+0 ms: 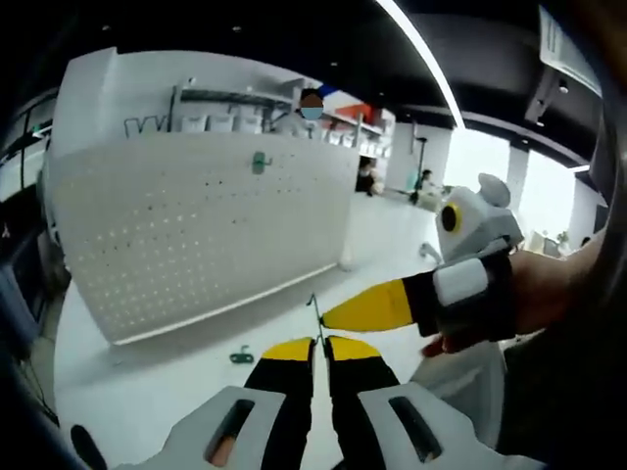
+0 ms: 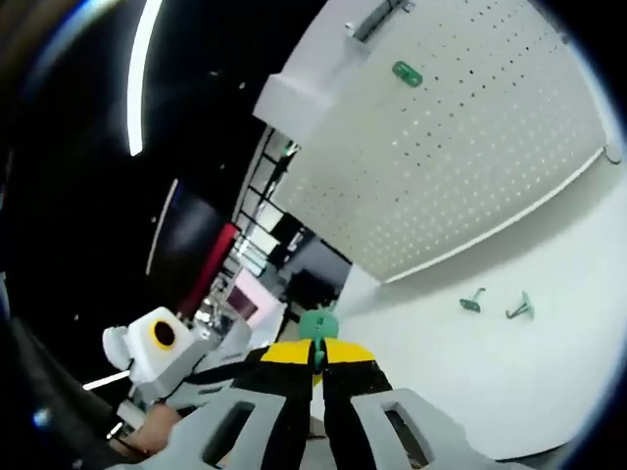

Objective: Insert the hook assembly into the mounting plate slot until the hook locks in place.

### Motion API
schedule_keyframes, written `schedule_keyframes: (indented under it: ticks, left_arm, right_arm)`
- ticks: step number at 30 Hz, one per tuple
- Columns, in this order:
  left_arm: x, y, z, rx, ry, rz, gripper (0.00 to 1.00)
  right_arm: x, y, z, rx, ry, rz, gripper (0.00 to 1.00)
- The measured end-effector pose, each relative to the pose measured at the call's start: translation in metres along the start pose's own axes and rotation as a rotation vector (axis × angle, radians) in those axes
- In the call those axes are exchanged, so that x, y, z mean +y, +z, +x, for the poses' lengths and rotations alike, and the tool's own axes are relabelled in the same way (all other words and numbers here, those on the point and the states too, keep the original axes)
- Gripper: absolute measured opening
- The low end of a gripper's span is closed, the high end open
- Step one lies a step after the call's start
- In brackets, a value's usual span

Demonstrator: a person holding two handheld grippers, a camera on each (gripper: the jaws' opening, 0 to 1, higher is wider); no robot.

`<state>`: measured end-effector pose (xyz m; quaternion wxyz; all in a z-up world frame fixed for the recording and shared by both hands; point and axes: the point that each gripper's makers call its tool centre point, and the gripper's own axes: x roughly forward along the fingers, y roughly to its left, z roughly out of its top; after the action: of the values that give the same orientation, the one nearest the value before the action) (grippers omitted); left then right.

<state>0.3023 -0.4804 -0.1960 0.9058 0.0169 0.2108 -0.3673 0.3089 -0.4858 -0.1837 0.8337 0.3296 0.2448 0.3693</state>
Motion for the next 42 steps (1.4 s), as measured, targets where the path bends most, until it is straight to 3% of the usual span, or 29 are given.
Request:
schedule_keyframes:
  ticks: [6, 12, 19, 25, 30, 35, 42]
  left_arm:
    - [-0.001, -0.004, 0.0, 0.027, -0.01, 0.014, 0.07]
    - [-0.001, -0.009, -0.001, 0.045, -0.01, -0.002, 0.16]
    - [-0.004, -0.014, -0.002, 0.047, -0.042, -0.097, 0.23]
    - [-0.006, -0.018, -0.003, 0.058, -0.039, -0.095, 0.3]
    - [-0.01, -0.017, -0.004, 0.029, -0.07, -0.193, 0.37]
    - [-0.012, -0.014, -0.006, -0.002, -0.071, -0.243, 0.41]
    - [-0.017, -0.009, -0.009, -0.023, -0.089, -0.233, 0.56]
  right_arm:
    - [0.001, -0.006, 0.001, 0.053, -0.03, -0.239, 0.0]
    - [0.0, -0.005, -0.001, 0.073, -0.055, -0.385, 0.0]
    - [-0.003, -0.006, -0.005, 0.102, -0.072, -0.511, 0.0]
    - [-0.007, -0.005, -0.007, 0.112, -0.097, -0.608, 0.0]
    - [-0.009, -0.004, -0.009, 0.126, -0.097, -0.634, 0.0]
    - [-0.013, -0.002, -0.011, 0.117, -0.106, -0.626, 0.0]
    - [-0.012, -0.003, -0.008, 0.119, -0.102, -0.637, 0.0]
